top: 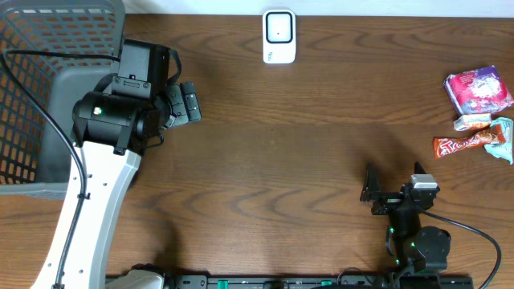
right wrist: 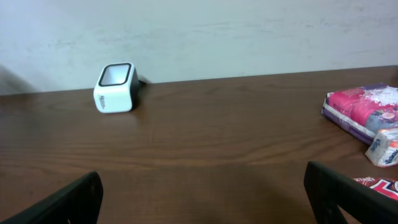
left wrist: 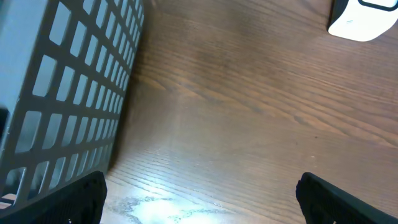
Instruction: Scan the item barcode
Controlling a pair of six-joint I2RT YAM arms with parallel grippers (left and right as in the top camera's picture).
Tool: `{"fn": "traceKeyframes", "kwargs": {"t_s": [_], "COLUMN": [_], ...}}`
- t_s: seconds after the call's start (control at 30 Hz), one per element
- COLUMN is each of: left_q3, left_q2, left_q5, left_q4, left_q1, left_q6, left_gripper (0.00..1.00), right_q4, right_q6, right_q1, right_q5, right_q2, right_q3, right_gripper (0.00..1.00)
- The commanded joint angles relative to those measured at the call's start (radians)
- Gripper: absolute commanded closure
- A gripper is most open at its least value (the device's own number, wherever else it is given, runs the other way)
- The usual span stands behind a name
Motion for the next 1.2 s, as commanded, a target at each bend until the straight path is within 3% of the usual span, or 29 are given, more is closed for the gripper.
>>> {"fn": "traceKeyframes", "kwargs": {"t_s": [0.0,0.9,1.07,1.17], "left_q3": [0.014,0.006,-0.113,-0.249], "left_q2": [0.0,0.006,-0.031,-0.128], "left_q5": [-0.009,-0.005,-0.006,-0.006], "left_q4": [-0.004,-0.008,0.008,0.096], "left_q1": [0.002,-0.002,-0.009,-0.009], "left_q6": [-0.006,-0.006,-0.006,-0.005], "left_gripper": [0.02,0.02,0.02,0.02], "right_q4": [-0.001,-0.001,-0.001,-0.001], "right_q6": [-0.019,-0.019,-0.019,-0.019], "right_q1": [-0.004,-0.004,-0.004,-0.004], "right_q5": [0.016,0.016,0.016,0.016], "right_q2": [-0.008,-0.008,-0.008,-0.008], "right_q3": [-0.004,-0.004,-0.004,-0.004], "right_gripper": [0.01,0.01,0.01,0.01]}}
